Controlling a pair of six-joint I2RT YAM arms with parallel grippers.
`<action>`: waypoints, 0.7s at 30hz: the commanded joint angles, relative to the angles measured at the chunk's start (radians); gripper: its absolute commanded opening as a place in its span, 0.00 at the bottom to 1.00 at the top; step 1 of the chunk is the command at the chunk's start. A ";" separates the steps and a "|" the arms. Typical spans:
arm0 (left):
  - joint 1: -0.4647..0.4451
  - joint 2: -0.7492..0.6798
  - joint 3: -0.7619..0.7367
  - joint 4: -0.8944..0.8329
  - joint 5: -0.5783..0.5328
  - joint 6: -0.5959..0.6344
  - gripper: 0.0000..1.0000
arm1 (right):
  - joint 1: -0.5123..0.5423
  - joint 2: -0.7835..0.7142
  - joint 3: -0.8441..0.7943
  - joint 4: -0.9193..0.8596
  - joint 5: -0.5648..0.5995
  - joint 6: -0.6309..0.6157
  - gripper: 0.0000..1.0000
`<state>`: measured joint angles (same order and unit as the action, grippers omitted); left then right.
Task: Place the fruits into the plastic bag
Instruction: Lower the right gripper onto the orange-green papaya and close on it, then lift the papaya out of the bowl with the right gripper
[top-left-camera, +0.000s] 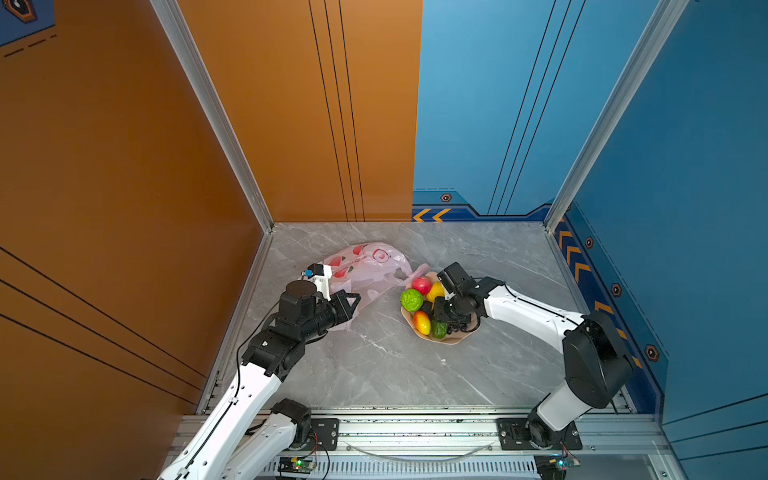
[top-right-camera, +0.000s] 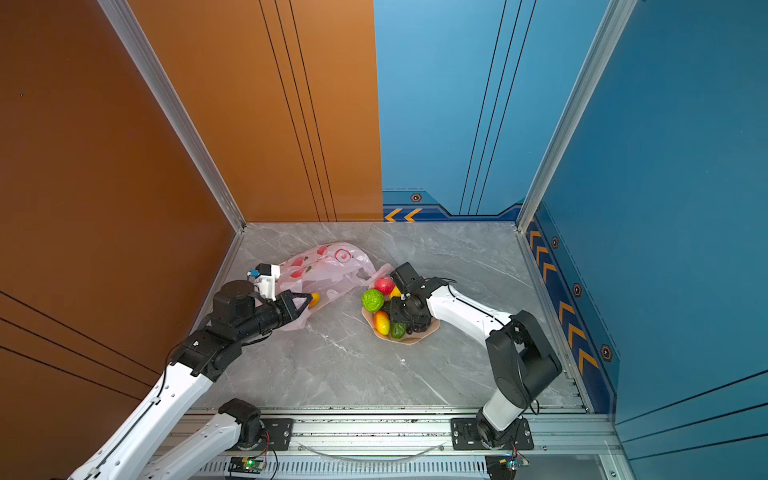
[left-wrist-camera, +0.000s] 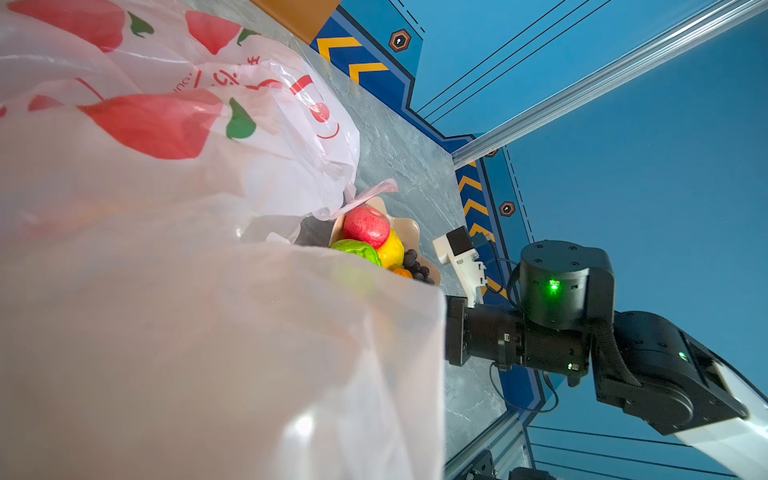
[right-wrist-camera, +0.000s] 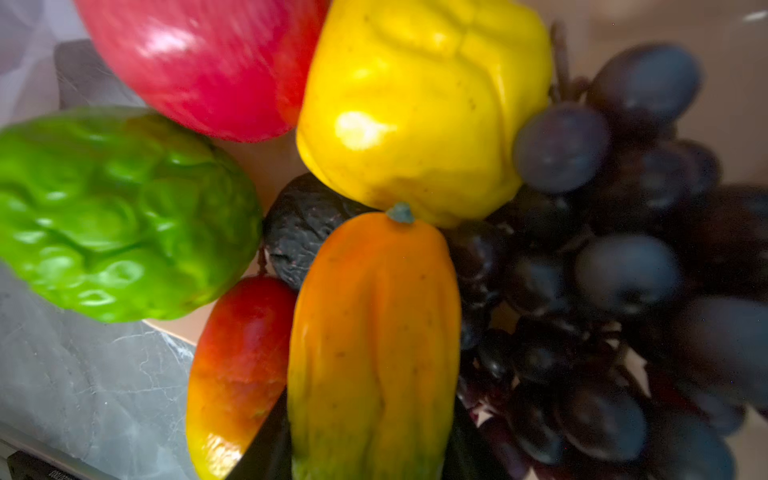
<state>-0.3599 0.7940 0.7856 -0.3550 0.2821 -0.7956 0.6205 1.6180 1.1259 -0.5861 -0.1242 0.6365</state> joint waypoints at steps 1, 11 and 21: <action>0.010 -0.003 -0.015 0.022 0.025 -0.008 0.00 | -0.013 -0.055 0.043 -0.049 0.040 -0.004 0.39; 0.010 -0.004 -0.014 0.028 0.032 -0.013 0.00 | -0.075 -0.177 0.070 -0.092 0.026 -0.024 0.39; 0.011 -0.006 -0.013 0.033 0.034 -0.020 0.00 | -0.138 -0.303 0.089 -0.088 -0.016 -0.037 0.38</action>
<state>-0.3599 0.7940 0.7853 -0.3527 0.2932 -0.8101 0.4969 1.3525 1.1786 -0.6468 -0.1200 0.6247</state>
